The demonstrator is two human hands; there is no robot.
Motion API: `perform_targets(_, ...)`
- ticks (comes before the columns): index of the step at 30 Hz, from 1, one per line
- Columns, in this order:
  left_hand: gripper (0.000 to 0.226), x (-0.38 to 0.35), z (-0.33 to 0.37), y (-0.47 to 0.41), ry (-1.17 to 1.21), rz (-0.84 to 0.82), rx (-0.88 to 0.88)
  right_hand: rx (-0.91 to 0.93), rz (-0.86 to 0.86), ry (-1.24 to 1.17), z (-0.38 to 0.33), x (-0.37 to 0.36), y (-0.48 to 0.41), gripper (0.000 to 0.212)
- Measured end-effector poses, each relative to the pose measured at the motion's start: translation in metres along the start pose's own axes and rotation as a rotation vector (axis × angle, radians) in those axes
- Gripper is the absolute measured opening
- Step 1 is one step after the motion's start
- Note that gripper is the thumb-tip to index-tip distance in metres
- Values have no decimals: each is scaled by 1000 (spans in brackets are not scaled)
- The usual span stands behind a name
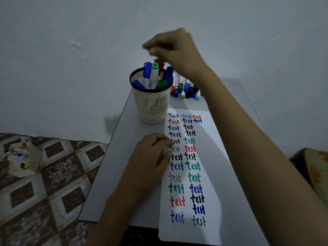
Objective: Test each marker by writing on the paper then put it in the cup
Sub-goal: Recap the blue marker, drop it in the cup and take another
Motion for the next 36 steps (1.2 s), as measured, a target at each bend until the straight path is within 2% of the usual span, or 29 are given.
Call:
perform_targets(3, 43, 0, 0, 0, 13, 1, -11, -5, 395, -273, 25, 42, 31, 22)
perform_targets(5, 43, 1, 0, 0, 17, 5, -12, -211, 602, -277, 65, 64, 57, 26)
perform_targets(6, 43, 1, 0, 1, 18, 10, -13, -379, 626, -186, 87, 71, 69, 29)
perform_targets(7, 44, 1, 0, 1, 22, 15, -13, -559, 572, -59, 109, 76, 79, 33)
perform_targets(9, 45, 1, 0, 0, 31, 20, -12, -820, 305, 128, 143, 69, 99, 37)
perform_targets(10, 45, 1, 0, 0, 31, 20, -11, -864, 182, 172, 153, 61, 107, 41)
perform_targets(12, 46, 1, -1, 0, 18, 19, -7, -863, 80, 190, 162, 48, 120, 43)
perform_targets(16, 46, 1, -1, -1, 14, 17, -3, -840, 186, 192, 170, 38, 133, 37)
perform_targets(20, 46, 1, -1, 0, 23, 16, -2, -816, 378, 181, 167, 42, 142, 17)
perform_targets(22, 46, 1, -1, 0, 24, 15, 4, -786, 562, 34, 161, 47, 150, 20)
perform_targets(23, 46, 1, -2, 0, 24, 16, 4, -760, 655, -122, 160, 48, 155, 25)
perform_targets(26, 46, 1, -2, 0, 32, 26, -6, -687, 758, -806, 149, 37, 163, 12)
perform_targets(28, 46, 2, -1, 0, 39, 30, -9, -608, 709, -1288, 131, 20, 162, 7)
perform_targets(29, 47, 2, -1, 0, 47, 31, -9, -565, 650, -1442, 122, 13, 161, 10)
perform_targets(30, 46, 2, 0, 1, 61, 34, -8, -546, 567, -1494, 111, 8, 161, 12)
perform_targets(34, 40, 8, 3, 1, 129, 71, -16, -626, 224, -1192, 80, -22, 171, 17)
perform_targets(36, 42, 12, 9, 2, 168, 76, -52, -626, 123, -1125, 66, -41, 178, 17)
Point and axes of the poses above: each hand's wrist, its own y-axis away from the middle knuckle, its own x-axis out of the back of the hand, z = x × y, the point moved 6 cm from there along -y, towards the middle knuckle, and after that the axes turned 14 degrees about -z, right-handed, at the moved point
